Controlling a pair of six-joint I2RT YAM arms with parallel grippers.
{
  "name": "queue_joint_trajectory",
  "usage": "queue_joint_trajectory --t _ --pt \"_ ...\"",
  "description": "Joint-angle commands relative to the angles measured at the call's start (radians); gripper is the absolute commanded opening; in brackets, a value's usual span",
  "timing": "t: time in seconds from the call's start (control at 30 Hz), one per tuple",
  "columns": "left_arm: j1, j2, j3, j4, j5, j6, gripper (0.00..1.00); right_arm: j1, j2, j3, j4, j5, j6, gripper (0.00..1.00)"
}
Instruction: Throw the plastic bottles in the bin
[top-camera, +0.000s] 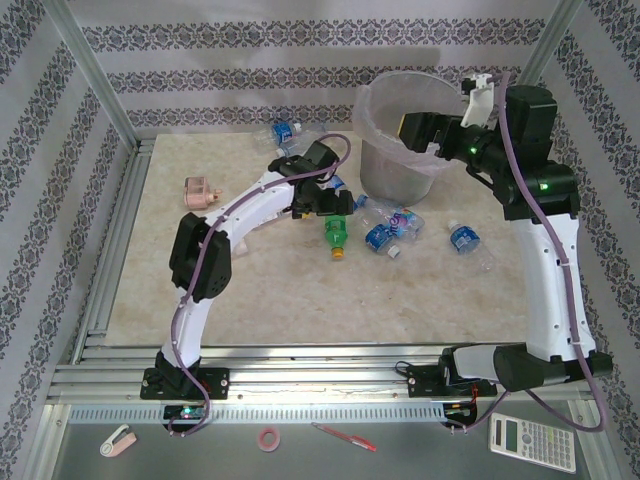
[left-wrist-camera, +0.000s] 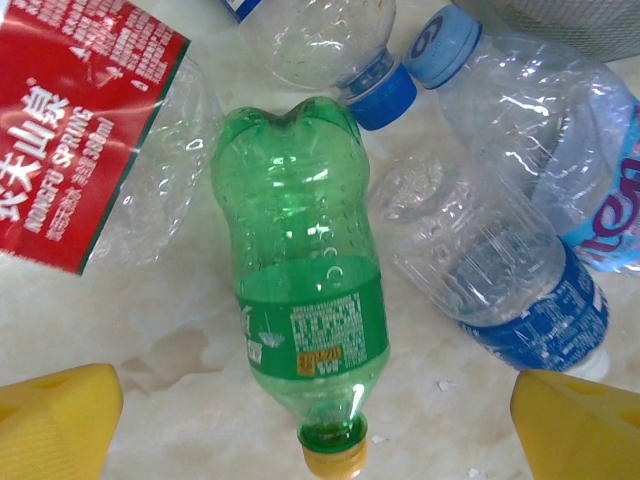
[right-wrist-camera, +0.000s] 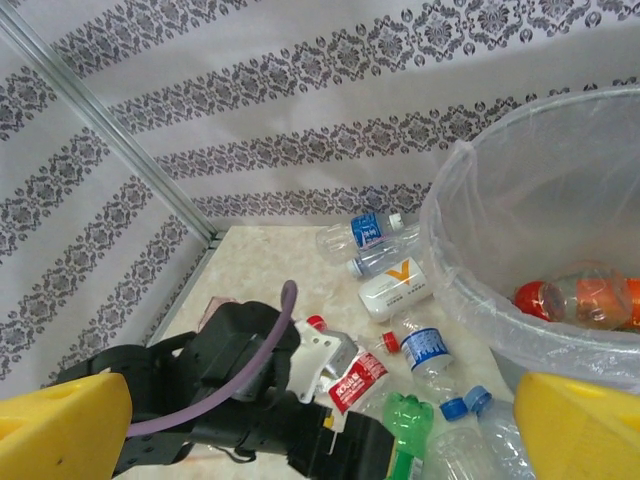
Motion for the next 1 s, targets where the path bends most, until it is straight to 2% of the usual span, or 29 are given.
queue_joint_trajectory --t 0.0,0.17,0.57,0.97 --pt "-0.017 0.052 0.078 -0.086 -0.042 0.031 1.00 0.014 -0.033 -0.019 0.006 -0.020 0.021 0.98" --pt "-0.020 0.130 0.164 -0.137 -0.069 0.029 0.98 0.020 -0.061 -0.047 0.004 -0.014 0.023 0.98" --pt "-0.024 0.255 0.277 -0.144 -0.080 0.027 0.92 0.022 -0.116 -0.111 0.008 0.002 0.036 0.98" --pt "-0.021 0.341 0.353 -0.183 -0.045 0.056 0.72 0.025 -0.127 -0.121 0.007 -0.004 0.033 0.98"
